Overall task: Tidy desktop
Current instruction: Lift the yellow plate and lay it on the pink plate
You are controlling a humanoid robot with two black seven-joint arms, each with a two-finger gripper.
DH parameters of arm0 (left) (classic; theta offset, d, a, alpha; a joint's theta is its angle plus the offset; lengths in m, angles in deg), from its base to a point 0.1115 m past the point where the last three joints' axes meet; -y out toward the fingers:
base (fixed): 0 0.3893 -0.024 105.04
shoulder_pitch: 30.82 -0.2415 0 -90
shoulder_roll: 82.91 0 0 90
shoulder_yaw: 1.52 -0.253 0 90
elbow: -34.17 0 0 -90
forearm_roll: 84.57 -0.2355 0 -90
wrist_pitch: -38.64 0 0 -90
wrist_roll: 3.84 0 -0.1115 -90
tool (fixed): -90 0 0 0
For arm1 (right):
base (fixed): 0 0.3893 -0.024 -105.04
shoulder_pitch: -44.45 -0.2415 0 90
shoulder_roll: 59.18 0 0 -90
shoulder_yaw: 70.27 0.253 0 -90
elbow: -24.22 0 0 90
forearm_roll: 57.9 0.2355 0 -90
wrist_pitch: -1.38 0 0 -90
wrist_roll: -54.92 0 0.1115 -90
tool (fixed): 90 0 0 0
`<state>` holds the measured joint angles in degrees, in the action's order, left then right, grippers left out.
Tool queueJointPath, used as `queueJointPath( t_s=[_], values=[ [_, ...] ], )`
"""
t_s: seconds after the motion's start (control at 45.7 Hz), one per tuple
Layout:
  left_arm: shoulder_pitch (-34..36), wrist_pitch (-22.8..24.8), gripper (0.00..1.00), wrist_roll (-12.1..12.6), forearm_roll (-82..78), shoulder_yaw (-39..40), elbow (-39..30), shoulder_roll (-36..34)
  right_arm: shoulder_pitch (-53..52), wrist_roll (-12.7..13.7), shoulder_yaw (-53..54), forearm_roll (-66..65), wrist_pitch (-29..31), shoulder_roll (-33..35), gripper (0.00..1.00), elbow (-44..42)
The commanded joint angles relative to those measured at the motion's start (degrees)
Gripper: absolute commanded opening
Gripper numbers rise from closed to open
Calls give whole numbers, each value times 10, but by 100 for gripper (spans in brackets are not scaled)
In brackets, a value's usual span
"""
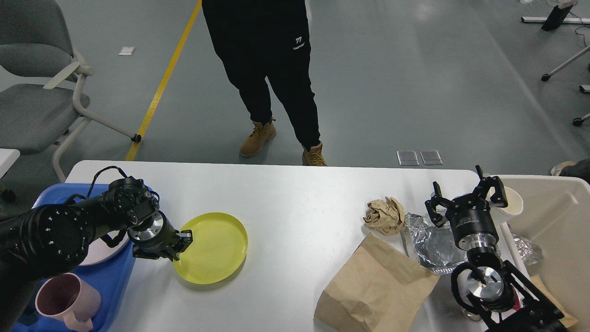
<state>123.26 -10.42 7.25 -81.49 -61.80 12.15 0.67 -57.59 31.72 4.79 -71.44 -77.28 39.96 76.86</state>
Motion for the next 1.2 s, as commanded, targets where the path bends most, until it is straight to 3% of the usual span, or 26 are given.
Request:
queueJointPath(
  t_s=[0.0,0.394,0.547,0.722,0.876,1.029,1.182],
  values=[
    [14,5,0,0,0,-1,0,-2,0,-1,0,0,0,0,100,0],
    [131,141,0,-1,0,-1,0,-91,0,0,0,0,0,0,100,0],
    [180,141,0,-1,0,-1,0,-138,0,-1,0,0,0,0,100,0],
    [185,141,0,0,-1,-3,3,-213,0,-1,0,0,0,0,100,0],
    [144,121,0,1,-4,-4,26,-264,0,0,0,0,0,0,100,0],
    [105,88,0,2,-6,-4,30,-268,0,0,0,0,0,0,100,0],
    [54,66,0,2,-6,2,81,-258,0,0,0,0,0,0,100,0]
  ],
)
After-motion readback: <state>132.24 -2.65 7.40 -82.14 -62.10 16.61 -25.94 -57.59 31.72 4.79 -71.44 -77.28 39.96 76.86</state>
